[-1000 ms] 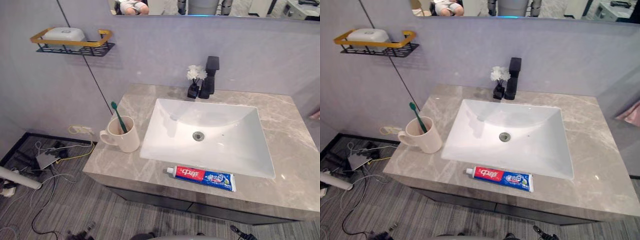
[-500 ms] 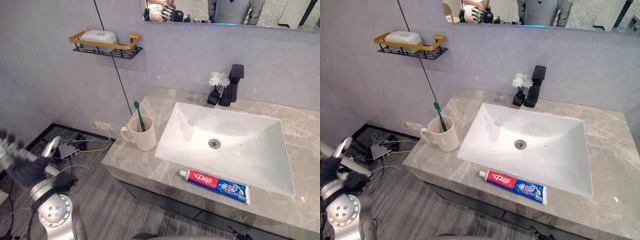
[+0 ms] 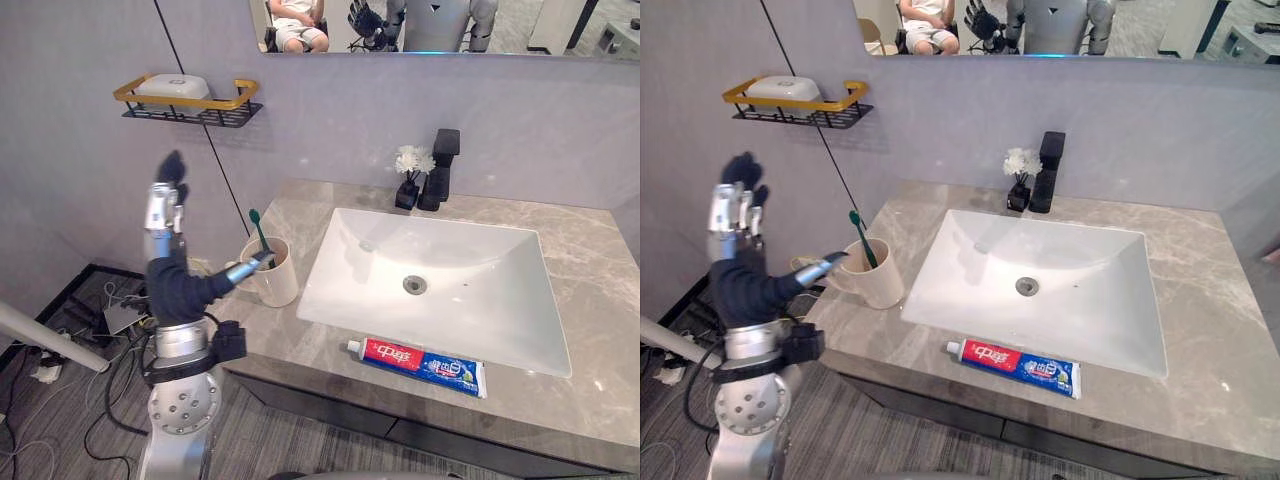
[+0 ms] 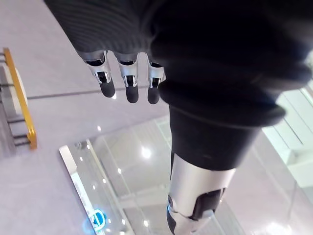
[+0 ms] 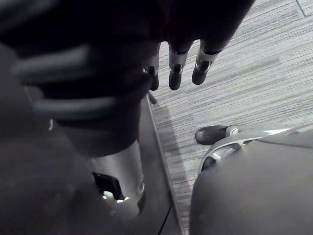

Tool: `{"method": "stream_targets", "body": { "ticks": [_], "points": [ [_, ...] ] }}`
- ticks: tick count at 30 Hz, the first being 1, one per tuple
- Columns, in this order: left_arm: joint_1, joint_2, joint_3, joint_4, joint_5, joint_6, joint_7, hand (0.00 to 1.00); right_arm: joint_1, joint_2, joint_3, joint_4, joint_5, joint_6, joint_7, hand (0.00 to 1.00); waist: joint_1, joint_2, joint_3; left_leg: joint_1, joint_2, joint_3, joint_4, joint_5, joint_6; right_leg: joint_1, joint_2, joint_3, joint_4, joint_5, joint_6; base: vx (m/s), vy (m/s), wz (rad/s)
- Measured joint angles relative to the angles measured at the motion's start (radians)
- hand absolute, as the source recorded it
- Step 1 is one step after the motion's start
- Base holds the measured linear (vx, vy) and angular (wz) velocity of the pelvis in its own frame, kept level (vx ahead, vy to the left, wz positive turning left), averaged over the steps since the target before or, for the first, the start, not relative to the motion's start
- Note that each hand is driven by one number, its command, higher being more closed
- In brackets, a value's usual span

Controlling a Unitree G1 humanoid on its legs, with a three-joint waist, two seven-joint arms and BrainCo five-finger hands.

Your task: Organize washtable

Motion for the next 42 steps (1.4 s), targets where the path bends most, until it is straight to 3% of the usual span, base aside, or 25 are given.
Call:
{"method": "stream_targets", "body": {
  "ticks": [7, 14, 18, 26, 42],
  "points": [
    [-0.002, 0.067, -0.155, 0.063, 0.057, 0.001, -0.076, 0.00, 0.013, -0.002, 0.007, 0.001, -0.017, -0.001, 0.000, 0.00, -0.001, -0.005, -0.002, 0.012, 0.003, 0.021, -0.005, -0.001, 0.001, -0.002, -0.001, 0.024, 0.001, 0.005, 0.001, -0.07, 0.006, -0.09],
    [-0.024, 0.117, -0.262, 0.229, 0.131, 0.010, -0.133, 0.00, 0.016, -0.016, 0.006, 0.000, -0.044, 0.001, 0.000, 0.00, -0.028, -0.003, -0.002, 0.012, 0.011, 0.053, -0.016, -0.002, 0.002, -0.019, 0.005, 0.048, -0.017, 0.027, -0.004, -0.05, 0.006, -0.14],
    [-0.037, 0.143, -0.277, 0.287, 0.160, 0.010, -0.162, 0.00, 0.010, -0.028, 0.002, -0.002, -0.056, 0.005, -0.001, 0.00, -0.054, -0.001, -0.002, 0.015, 0.015, 0.058, -0.020, -0.002, 0.002, -0.020, 0.012, 0.053, -0.037, 0.036, -0.006, 0.00, -0.004, -0.08],
    [-0.078, 0.151, -0.347, 0.382, 0.161, 0.012, -0.202, 0.00, -0.003, -0.051, -0.014, -0.008, -0.062, 0.006, -0.003, 0.00, -0.059, 0.015, 0.002, 0.015, 0.015, 0.068, -0.029, -0.002, 0.002, -0.022, 0.014, 0.056, -0.045, 0.041, -0.006, 0.00, 0.000, -0.01],
    [-0.162, 0.169, -0.453, 0.453, 0.169, 0.019, -0.252, 0.00, -0.036, -0.047, -0.083, -0.009, -0.079, 0.008, -0.004, 0.00, -0.106, 0.020, 0.019, 0.015, 0.015, 0.074, -0.042, -0.002, 0.001, -0.025, 0.013, 0.056, -0.048, 0.041, -0.006, 0.00, 0.000, 0.00]
  ]
}}
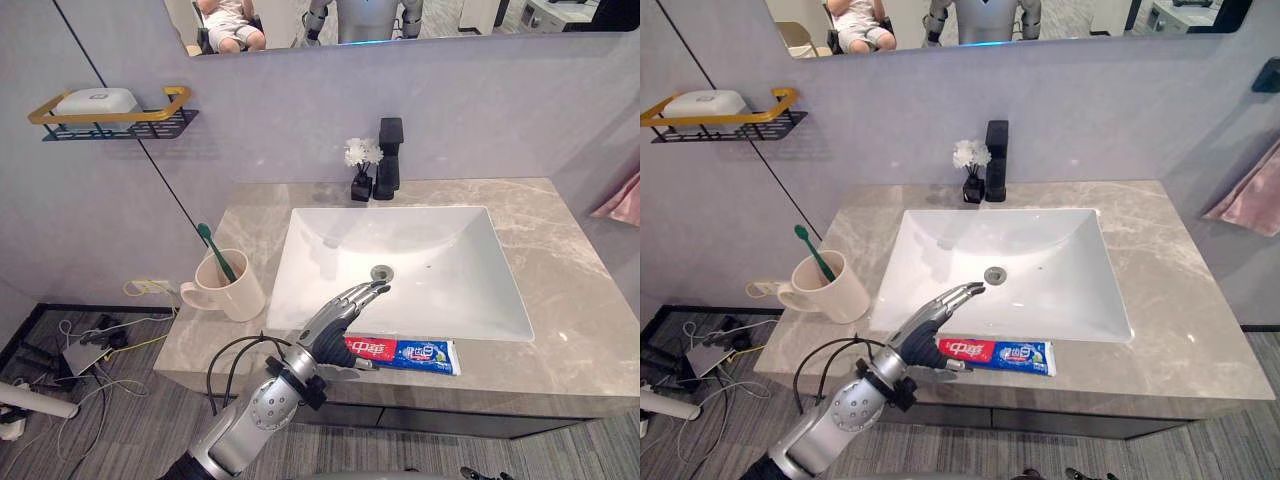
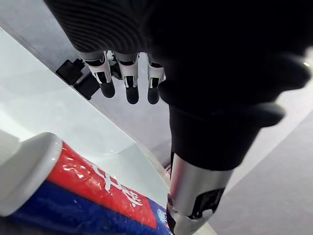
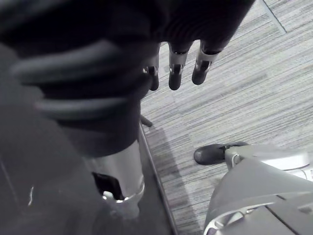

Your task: Organize washtable

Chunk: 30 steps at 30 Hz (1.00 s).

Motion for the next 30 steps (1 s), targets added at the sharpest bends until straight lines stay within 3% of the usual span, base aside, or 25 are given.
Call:
{"method": "stream_targets", "body": {
  "ticks": [28, 29, 30],
  "points": [
    [-0.116, 0.000, -0.052, 0.143, 0.000, 0.013, -0.041, 0.00, -0.006, 0.000, -0.008, -0.003, -0.008, 0.003, 0.000, 0.00, -0.015, -0.011, 0.040, 0.010, 0.000, 0.002, -0.008, 0.000, 0.000, 0.004, -0.001, 0.000, -0.002, 0.001, 0.002, -0.01, 0.000, 0.00],
    [-0.116, 0.000, -0.051, 0.144, 0.000, 0.013, -0.041, 1.00, -0.006, 0.000, -0.008, -0.003, -0.008, 0.003, 0.000, 0.00, -0.015, -0.011, 0.040, 0.010, 0.000, 0.001, -0.008, 0.000, 0.000, 0.004, -0.001, 0.000, -0.002, 0.001, 0.002, 0.00, 0.000, 0.00],
    [-0.118, 0.000, -0.051, 0.145, 0.000, 0.013, -0.041, 1.00, -0.006, 0.000, -0.008, -0.003, -0.008, 0.003, 0.000, 0.00, -0.016, -0.011, 0.039, 0.010, 0.000, 0.001, -0.008, 0.000, 0.000, 0.004, -0.001, 0.000, -0.002, 0.001, 0.002, 0.00, 0.000, 0.00]
  ]
}}
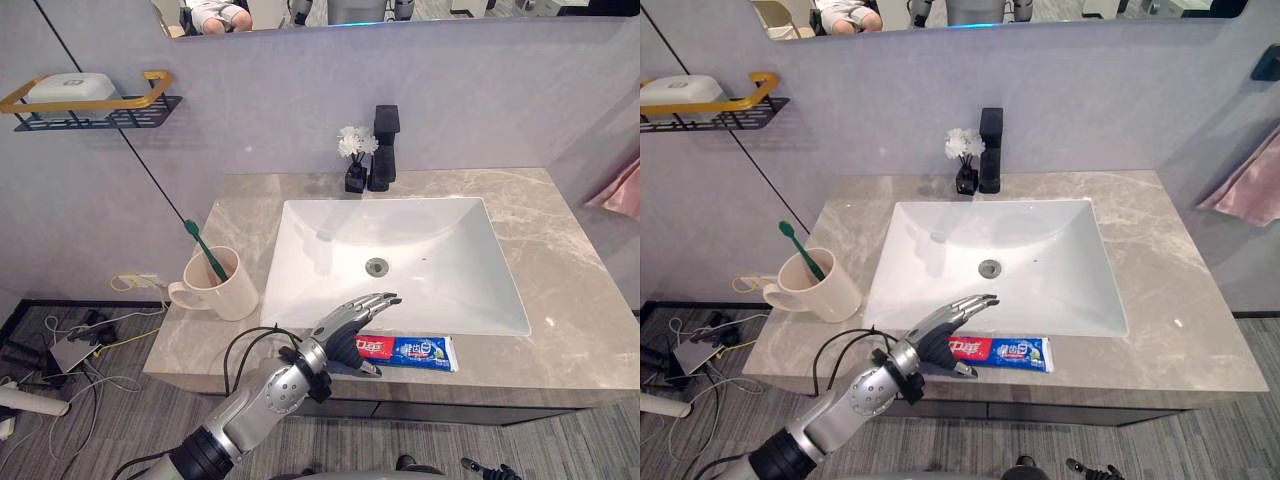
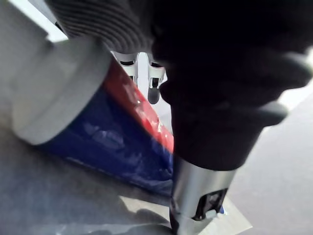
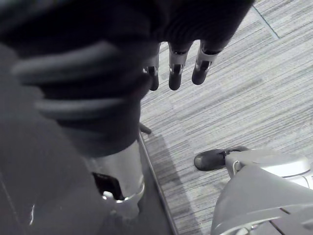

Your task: Organize washtable

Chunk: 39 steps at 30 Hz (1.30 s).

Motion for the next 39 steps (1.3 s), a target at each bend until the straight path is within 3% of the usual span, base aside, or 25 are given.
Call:
{"method": "stream_targets", "body": {
  "ticks": [11, 22, 30, 39],
  "points": [
    [-0.048, 0.001, 0.041, 0.040, -0.002, 0.002, -0.004, 1.00, 0.002, 0.001, 0.000, -0.026, 0.000, 0.016, 0.005, 0.00, -0.019, 0.001, 0.000, 0.000, 0.002, 0.002, -0.001, 0.000, -0.001, -0.006, 0.001, 0.003, 0.000, 0.001, 0.001, 0.00, 0.000, 0.00],
    [-0.047, 0.032, 0.095, 0.039, -0.011, 0.000, -0.020, 1.00, 0.000, 0.001, 0.013, -0.035, 0.000, 0.017, 0.026, 0.00, -0.016, 0.001, 0.002, 0.000, 0.001, 0.005, -0.002, 0.000, -0.001, -0.006, 0.001, 0.004, 0.000, 0.001, 0.001, 0.00, 0.000, 0.00],
    [-0.017, 0.051, 0.144, 0.011, -0.012, 0.027, -0.018, 1.00, 0.003, 0.001, 0.015, -0.036, 0.013, 0.016, 0.024, 0.00, -0.015, 0.001, 0.002, -0.004, 0.002, 0.018, -0.004, 0.000, -0.001, -0.015, 0.003, 0.022, 0.000, 0.003, 0.004, 0.00, 0.000, -0.05],
    [0.050, 0.037, 0.269, -0.120, -0.036, 0.047, 0.054, 1.00, 0.021, 0.022, -0.072, -0.101, 0.121, 0.000, -0.006, 0.00, -0.005, -0.001, 0.001, -0.024, 0.001, 0.065, 0.003, -0.003, 0.000, -0.054, 0.002, 0.067, 0.004, 0.015, 0.004, -0.03, 0.007, -0.14]
  ]
}}
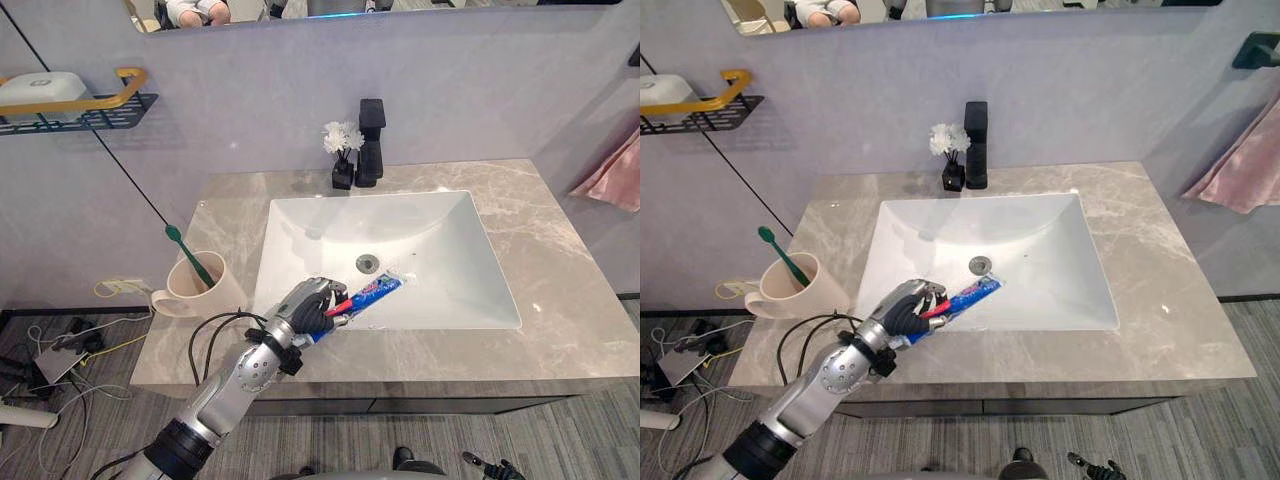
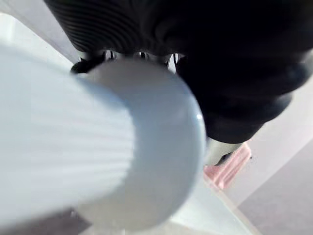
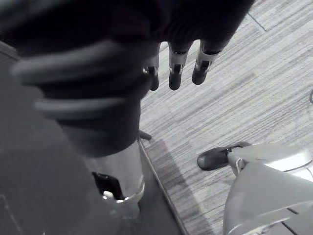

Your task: Organize washtable

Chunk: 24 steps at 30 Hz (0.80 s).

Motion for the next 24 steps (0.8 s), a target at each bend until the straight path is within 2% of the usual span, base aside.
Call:
{"method": "stream_targets", "body": {
  "ticks": [3, 7, 13, 17, 18, 24],
  "points": [
    [0.004, -0.036, 0.051, -0.056, -0.017, 0.000, 0.028, 1.00, 0.035, 0.019, -0.050, -0.083, 0.008, -0.004, -0.029, 0.00, 0.019, -0.007, -0.004, -0.004, -0.001, 0.026, 0.011, 0.000, 0.000, -0.014, 0.001, 0.029, 0.000, 0.008, -0.001, -0.03, -0.003, -0.25],
    [0.034, -0.070, 0.087, -0.102, -0.017, 0.000, 0.059, 1.00, 0.061, 0.041, -0.116, -0.203, 0.000, -0.003, -0.064, 0.00, 0.019, -0.011, -0.005, 0.008, 0.000, 0.052, 0.012, -0.002, 0.002, -0.015, 0.004, 0.055, 0.000, 0.015, -0.003, -0.05, -0.008, -0.21],
    [0.086, -0.112, 0.141, -0.170, -0.018, 0.003, 0.060, 1.00, 0.090, 0.059, -0.168, -0.465, -0.084, 0.005, -0.106, 0.00, 0.022, -0.026, -0.018, 0.009, 0.009, 0.101, 0.043, -0.030, 0.005, -0.025, 0.012, 0.101, 0.000, 0.028, -0.005, -0.06, -0.009, -0.23],
    [0.088, -0.149, 0.172, -0.234, -0.017, 0.008, 0.060, 1.00, 0.096, 0.066, -0.195, -0.699, -0.175, 0.041, -0.121, 0.00, 0.021, -0.038, -0.026, 0.010, 0.011, 0.118, 0.044, -0.031, 0.004, -0.033, 0.015, 0.114, 0.001, 0.032, -0.004, -0.03, -0.017, -0.12],
    [0.088, -0.160, 0.179, -0.252, -0.017, 0.008, 0.060, 1.00, 0.108, 0.065, -0.214, -0.812, -0.208, 0.050, -0.123, 0.00, 0.021, -0.040, -0.030, 0.010, 0.013, 0.122, 0.044, -0.033, 0.003, -0.035, 0.017, 0.117, 0.001, 0.032, -0.004, 0.00, -0.015, -0.11],
    [0.089, -0.188, 0.192, -0.281, -0.016, 0.022, 0.055, 1.00, 0.110, 0.065, -0.290, -1.149, -0.290, 0.074, -0.136, 0.00, 0.021, -0.052, -0.056, 0.012, 0.029, 0.147, 0.047, -0.040, -0.008, -0.055, 0.030, 0.130, 0.021, 0.031, -0.002, 0.01, -0.026, -0.14]
  ]
}}
